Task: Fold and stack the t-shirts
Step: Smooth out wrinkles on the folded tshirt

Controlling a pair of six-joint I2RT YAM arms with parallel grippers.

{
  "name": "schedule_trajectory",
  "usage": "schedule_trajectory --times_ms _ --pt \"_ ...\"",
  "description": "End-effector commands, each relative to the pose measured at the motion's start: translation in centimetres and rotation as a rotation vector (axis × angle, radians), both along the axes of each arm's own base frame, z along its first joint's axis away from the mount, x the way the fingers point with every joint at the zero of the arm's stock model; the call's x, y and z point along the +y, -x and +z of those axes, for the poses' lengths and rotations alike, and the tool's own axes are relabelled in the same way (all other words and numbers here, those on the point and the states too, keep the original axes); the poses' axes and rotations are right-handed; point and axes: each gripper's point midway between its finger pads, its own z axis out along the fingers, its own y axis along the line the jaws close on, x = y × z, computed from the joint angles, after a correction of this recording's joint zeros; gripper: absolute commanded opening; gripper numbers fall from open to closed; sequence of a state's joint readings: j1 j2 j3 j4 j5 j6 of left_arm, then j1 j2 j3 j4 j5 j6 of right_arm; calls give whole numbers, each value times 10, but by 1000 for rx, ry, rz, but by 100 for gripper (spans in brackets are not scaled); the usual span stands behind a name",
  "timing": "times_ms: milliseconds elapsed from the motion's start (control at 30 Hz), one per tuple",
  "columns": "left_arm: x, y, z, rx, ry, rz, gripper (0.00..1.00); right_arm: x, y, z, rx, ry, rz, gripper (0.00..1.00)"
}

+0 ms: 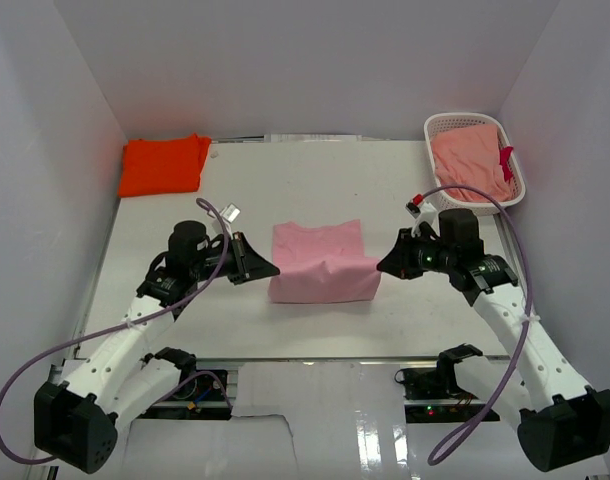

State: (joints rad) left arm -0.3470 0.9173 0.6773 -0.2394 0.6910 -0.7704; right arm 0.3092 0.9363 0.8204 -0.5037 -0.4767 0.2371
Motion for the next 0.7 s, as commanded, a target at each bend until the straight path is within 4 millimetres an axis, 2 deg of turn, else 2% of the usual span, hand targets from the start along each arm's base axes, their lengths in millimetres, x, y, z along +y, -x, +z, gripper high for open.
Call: schedule_trajectory --times_ms 0,67,100,267,500,667 --pt "-6 27 -17 54 -10 -21 0 0 21 0 9 -31 17 8" --pt "-10 38 -18 51 -6 -23 0 -2 30 -7 29 -32 16 8" --pt "-9 42 -25 64 -11 -23 0 -3 34 -4 15 -39 14 8" --pt "-10 57 -30 80 -7 -30 0 -6 48 -4 19 -42 14 8" --pt "-8 65 -34 85 -9 -37 0 -9 65 -13 55 -46 19 8" --pt "-8 67 -48 116 -28 -34 0 -10 69 -25 82 -40 19 8"
